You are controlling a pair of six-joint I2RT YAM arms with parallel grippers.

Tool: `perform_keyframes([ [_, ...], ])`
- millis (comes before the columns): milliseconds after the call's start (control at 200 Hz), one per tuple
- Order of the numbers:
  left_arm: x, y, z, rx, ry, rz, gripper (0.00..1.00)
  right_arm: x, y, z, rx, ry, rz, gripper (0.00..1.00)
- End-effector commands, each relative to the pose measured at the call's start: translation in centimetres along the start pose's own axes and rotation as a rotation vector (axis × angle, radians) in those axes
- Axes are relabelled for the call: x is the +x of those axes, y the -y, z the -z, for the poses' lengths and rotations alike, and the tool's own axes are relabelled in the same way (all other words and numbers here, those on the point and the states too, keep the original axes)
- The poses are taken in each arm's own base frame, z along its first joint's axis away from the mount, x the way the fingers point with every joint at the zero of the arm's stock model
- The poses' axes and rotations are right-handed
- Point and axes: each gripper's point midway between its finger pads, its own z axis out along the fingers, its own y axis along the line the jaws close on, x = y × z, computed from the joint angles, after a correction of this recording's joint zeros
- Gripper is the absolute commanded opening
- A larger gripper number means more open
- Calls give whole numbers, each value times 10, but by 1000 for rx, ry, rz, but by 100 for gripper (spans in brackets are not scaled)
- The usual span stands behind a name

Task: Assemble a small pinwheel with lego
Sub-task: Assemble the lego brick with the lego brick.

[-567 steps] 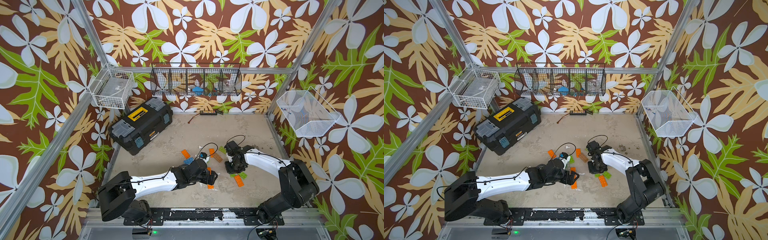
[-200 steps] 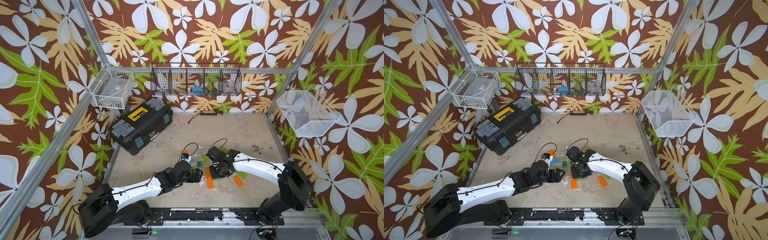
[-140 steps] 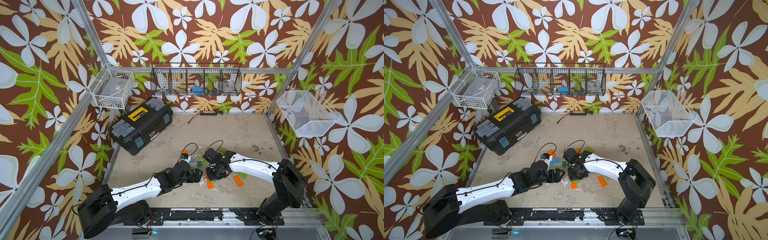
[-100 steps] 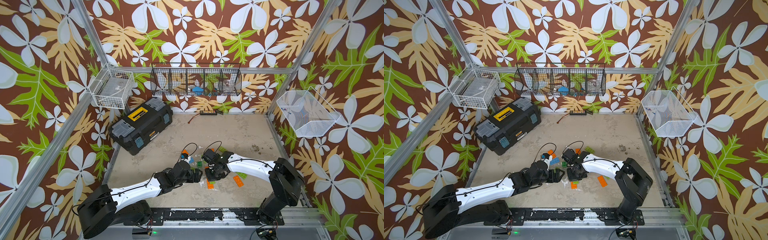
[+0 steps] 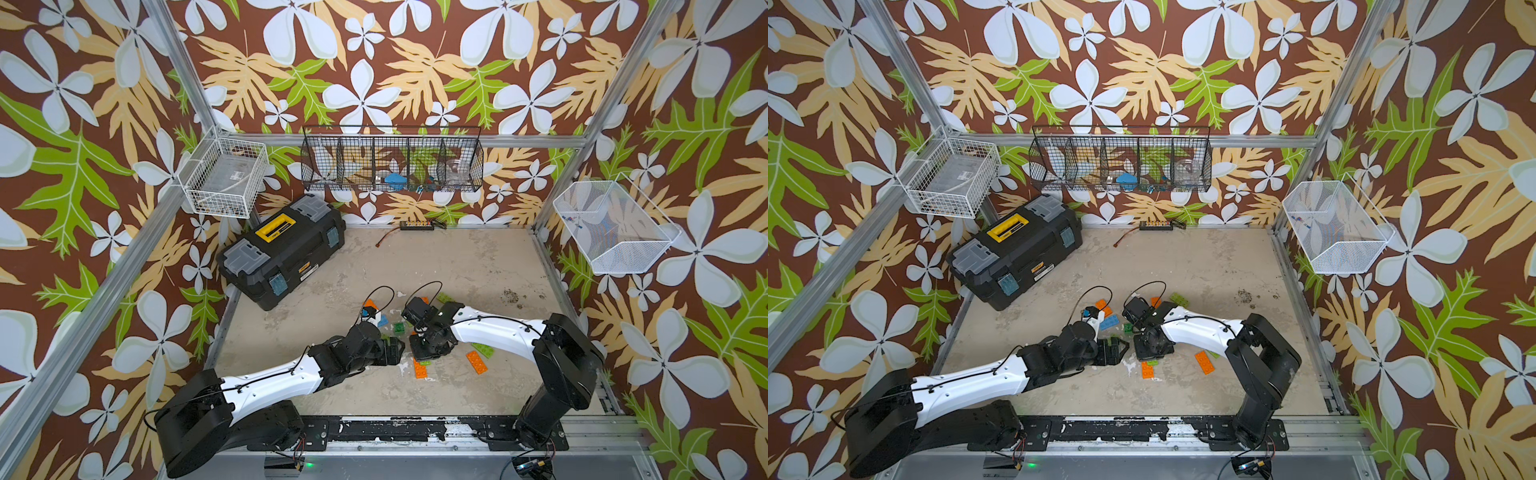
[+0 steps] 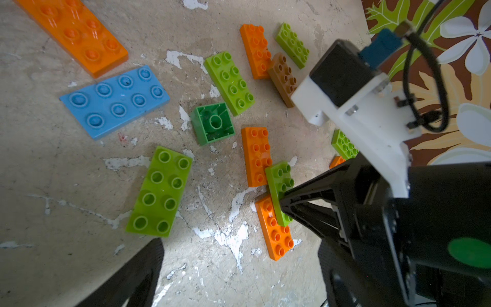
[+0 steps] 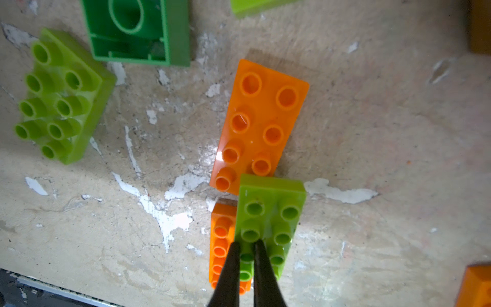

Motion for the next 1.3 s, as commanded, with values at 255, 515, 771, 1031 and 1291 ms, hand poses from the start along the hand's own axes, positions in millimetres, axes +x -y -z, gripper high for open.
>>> perform_keyframes([
  [255,-1,2,-1,7,3,-8,93,9,6,-2,57,-18,33,10],
  [515,4,3,-6,25,-19,2,93,16,9,11,52,2,32,10],
  [771,4,7,-11,36,-31,-5,90,6,3,19,30,40,38,10],
  [1031,6,5,-10,33,-31,-7,90,-2,11,8,64,31,10,10],
  [1291,6,4,-9,30,-30,-8,90,-6,6,2,44,25,1,10],
])
